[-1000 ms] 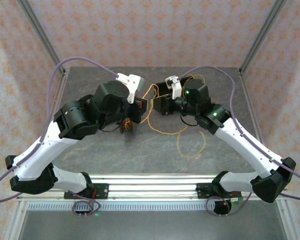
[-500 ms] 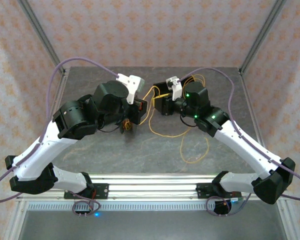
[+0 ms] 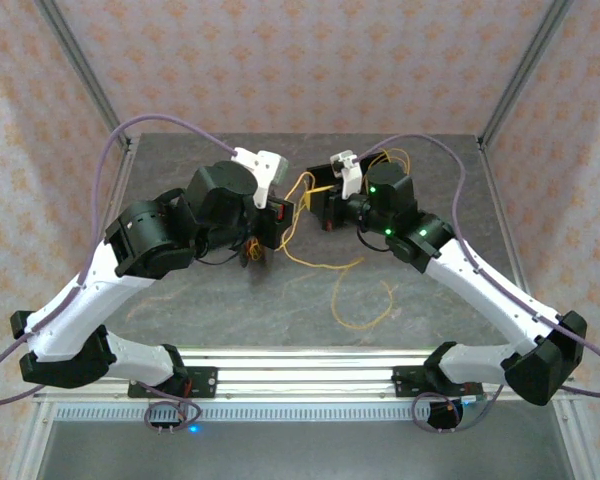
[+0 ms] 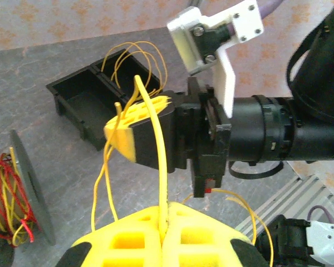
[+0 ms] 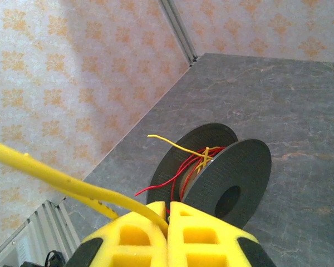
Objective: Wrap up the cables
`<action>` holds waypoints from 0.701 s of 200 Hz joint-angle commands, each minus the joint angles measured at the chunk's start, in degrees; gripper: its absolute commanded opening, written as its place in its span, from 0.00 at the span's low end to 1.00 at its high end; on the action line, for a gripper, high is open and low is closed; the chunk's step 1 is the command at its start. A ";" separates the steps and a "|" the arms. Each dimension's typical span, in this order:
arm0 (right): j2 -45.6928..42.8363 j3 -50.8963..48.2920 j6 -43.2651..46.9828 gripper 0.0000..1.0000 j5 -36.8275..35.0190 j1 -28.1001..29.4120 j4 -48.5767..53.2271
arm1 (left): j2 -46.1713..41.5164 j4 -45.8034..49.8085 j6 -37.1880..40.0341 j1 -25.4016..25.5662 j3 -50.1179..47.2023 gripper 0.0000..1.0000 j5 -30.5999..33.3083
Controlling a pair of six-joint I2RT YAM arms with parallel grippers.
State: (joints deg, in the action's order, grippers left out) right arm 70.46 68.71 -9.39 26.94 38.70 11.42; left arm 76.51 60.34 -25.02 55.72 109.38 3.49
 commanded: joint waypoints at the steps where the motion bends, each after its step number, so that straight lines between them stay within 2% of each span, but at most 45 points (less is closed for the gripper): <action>1: -2.05 1.42 -3.36 0.00 -4.66 -0.45 3.35 | -0.73 0.09 1.69 -0.11 0.28 0.43 3.45; 9: -2.14 2.07 -4.97 0.00 -4.68 -0.62 4.87 | -1.86 -2.16 2.51 -0.18 -1.76 0.69 3.44; 19: -1.99 3.21 -7.29 0.00 -4.08 -0.80 6.69 | -3.88 -5.58 3.18 -0.17 -5.32 0.91 3.45; 24: -1.91 3.83 -8.48 0.00 -3.80 -0.82 7.64 | -5.03 -7.46 3.56 -0.14 -7.01 0.99 3.77; 82: -1.31 8.74 -21.79 0.00 -1.93 -1.25 15.69 | -20.39 -27.46 8.29 -0.35 -29.31 0.99 5.34; 118: 1.09 12.55 -29.23 0.00 3.68 -2.05 18.86 | -27.46 -38.71 11.16 -0.56 -42.03 0.99 1.49; 140: 2.66 14.20 -31.28 0.00 8.36 -2.04 19.59 | -28.07 -43.89 12.82 -1.05 -46.68 0.99 3.18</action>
State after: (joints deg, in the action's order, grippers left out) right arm 71.83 80.16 -35.18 29.08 36.91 29.02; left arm 48.71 27.05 -15.75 55.61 66.57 6.17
